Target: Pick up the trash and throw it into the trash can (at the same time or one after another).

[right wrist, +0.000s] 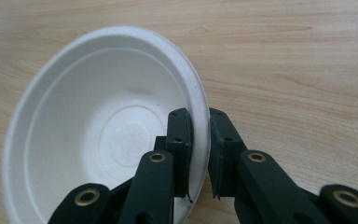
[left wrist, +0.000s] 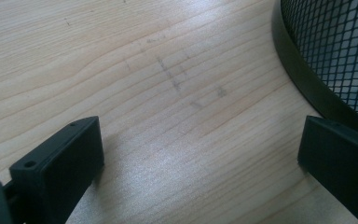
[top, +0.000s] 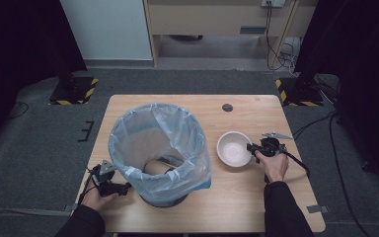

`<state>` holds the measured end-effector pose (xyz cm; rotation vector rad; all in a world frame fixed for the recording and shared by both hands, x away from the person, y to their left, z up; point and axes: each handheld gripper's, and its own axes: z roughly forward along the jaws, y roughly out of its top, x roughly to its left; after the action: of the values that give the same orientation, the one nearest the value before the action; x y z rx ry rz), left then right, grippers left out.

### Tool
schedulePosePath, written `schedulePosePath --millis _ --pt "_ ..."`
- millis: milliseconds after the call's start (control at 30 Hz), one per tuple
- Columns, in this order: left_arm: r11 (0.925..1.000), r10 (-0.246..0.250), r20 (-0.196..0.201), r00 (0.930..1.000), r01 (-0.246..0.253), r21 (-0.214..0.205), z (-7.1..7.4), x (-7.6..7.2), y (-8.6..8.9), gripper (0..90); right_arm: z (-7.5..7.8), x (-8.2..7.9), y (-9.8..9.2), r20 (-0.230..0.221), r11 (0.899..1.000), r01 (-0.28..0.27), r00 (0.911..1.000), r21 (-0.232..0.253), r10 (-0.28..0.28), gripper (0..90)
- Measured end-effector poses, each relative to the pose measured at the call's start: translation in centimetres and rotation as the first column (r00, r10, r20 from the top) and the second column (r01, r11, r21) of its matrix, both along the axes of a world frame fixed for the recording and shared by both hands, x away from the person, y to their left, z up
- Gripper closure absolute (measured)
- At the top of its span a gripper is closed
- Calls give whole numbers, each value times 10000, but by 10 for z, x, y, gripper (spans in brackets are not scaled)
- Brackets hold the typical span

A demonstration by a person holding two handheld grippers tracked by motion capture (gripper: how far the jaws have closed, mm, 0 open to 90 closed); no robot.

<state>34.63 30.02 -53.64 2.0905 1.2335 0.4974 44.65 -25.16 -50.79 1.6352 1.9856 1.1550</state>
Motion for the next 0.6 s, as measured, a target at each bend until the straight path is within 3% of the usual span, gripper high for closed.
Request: schedulePosePath --millis 233,600 --pt "10000 -2 -2 10000 2 2 0 0 0 0 13 -3 -2 147 9989 -59 9999 471 52 835" --pt "10000 -3 -1 10000 3 1 0 0 0 0 32 -7 -8 551 9986 69 9984 525 -98 845"
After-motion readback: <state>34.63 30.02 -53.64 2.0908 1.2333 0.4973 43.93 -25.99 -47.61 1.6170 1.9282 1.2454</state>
